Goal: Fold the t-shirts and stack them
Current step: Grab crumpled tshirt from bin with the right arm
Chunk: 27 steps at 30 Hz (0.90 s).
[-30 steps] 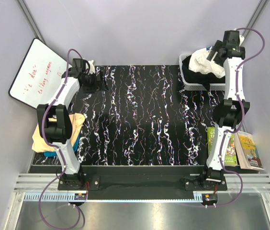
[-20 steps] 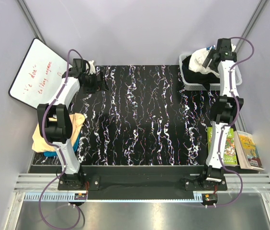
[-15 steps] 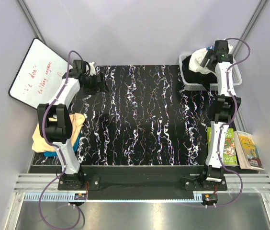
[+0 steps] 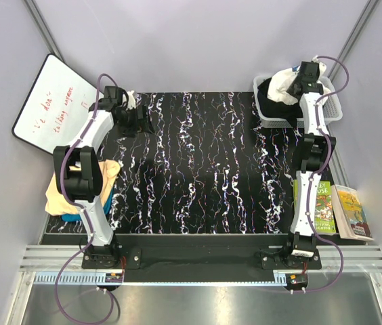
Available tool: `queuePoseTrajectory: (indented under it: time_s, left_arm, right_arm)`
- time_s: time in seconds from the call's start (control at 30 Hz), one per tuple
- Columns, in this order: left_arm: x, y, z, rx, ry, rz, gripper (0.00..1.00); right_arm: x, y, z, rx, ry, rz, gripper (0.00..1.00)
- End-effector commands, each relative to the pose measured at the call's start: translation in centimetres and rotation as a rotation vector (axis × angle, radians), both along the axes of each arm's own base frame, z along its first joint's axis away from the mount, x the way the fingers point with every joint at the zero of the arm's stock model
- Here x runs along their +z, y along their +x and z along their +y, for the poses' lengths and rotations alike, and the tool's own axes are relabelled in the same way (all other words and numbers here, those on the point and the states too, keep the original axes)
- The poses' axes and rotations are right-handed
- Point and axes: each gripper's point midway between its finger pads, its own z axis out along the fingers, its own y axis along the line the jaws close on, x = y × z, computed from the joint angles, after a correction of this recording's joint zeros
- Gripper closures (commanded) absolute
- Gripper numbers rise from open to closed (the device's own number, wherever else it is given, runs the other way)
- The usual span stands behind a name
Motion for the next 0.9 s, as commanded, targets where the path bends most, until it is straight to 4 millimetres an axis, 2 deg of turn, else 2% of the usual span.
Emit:
queuePoseTrajectory:
  time_s: [0.0,0.03,0.13,0.17,0.23,0.27,0.33,0.37,0.43,0.47,0.5,0.53,0.57,0.63,0.67,0.73,0.77,0.83,0.87]
  left_arm:
    - [1.6,1.4,-0.3,-0.022,-0.014,-0.037,0.01]
    - [1.6,1.4,-0.4,-0.025,-0.012,-0.037,0.01]
    - [1.7,1.4,-0.2,-0.024,-0.001,-0.033,0.01]
    - [1.8,1.4,-0.2,-0.025,-0.001,-0.035,0.01]
    - [1.6,1.3,-0.2,-0.025,-0.003,-0.03,0.01]
    - [1.5,1.2,-0.3,-0.025,-0.004,-0.026,0.01]
    - [1.4,1.1,-0.4,-0.026,-0.01,-0.018,0.01]
    - [1.3,1.0,-0.5,-0.028,-0.011,-0.015,0.01]
    - [1.1,0.9,-0.8,-0.038,-0.011,-0.012,0.01]
    - [1.1,0.8,-0.8,-0.04,-0.011,-0.014,0.01]
    - [1.1,0.8,-0.9,-0.043,-0.014,-0.012,0.01]
    - [1.1,0.8,-1.0,-0.045,-0.015,-0.012,0.01]
    - [1.0,0.8,-1.0,-0.044,-0.016,-0.009,0.01]
    - [0.9,0.7,-1.3,-0.049,-0.022,-0.005,0.01]
    - [0.9,0.7,-1.3,-0.048,-0.022,-0.004,0.01]
    - [0.9,0.7,-1.6,-0.056,-0.025,-0.004,0.01]
    - [0.9,0.7,-1.7,-0.059,-0.027,-0.004,0.01]
    - [1.0,0.8,-1.9,-0.06,-0.027,-0.008,0.01]
    - [1.0,0.8,-1.9,-0.061,-0.028,-0.006,0.01]
  right_arm:
    - [-0.7,0.7,0.8,0.017,0.051,-0.024,0.92]
    - [-1.1,0.5,0.8,0.007,0.054,-0.014,1.0]
    - [-0.2,-0.1,0.7,-0.012,0.062,-0.014,1.0]
    - [1.3,-0.2,0.7,-0.015,0.059,-0.033,1.0]
    - [2.7,-0.5,0.5,-0.022,0.045,-0.048,1.0]
    - [4.8,-0.7,0.4,-0.02,0.036,-0.08,1.0]
    - [7.2,-0.8,0.3,-0.021,0.021,-0.118,1.0]
    - [9.6,-1.1,0.3,-0.019,0.012,-0.158,1.0]
    - [12.3,-1.4,0.3,-0.015,-0.011,-0.206,1.0]
    - [15.0,-1.7,0.5,-0.007,-0.031,-0.251,1.0]
    - [16.4,-2.1,0.3,-0.012,-0.07,-0.266,1.0]
    - [18.1,-2.2,0.5,-0.006,-0.091,-0.298,1.0]
    - [20.8,-2.7,1.1,0.004,-0.11,-0.346,1.0]
    - [23.4,-3.2,1.5,0.026,-0.137,-0.393,1.0]
    - [25.5,-3.8,2.2,0.042,-0.141,-0.431,1.0]
    - [27.4,-4.5,3.5,0.075,-0.136,-0.462,1.0]
    - [28.7,-5.1,4.9,0.104,-0.139,-0.481,1.0]
    - [30.0,-5.8,6.7,0.153,-0.173,-0.49,1.0]
    - [31.5,-6.8,7.5,0.169,-0.18,-0.511,1.0]
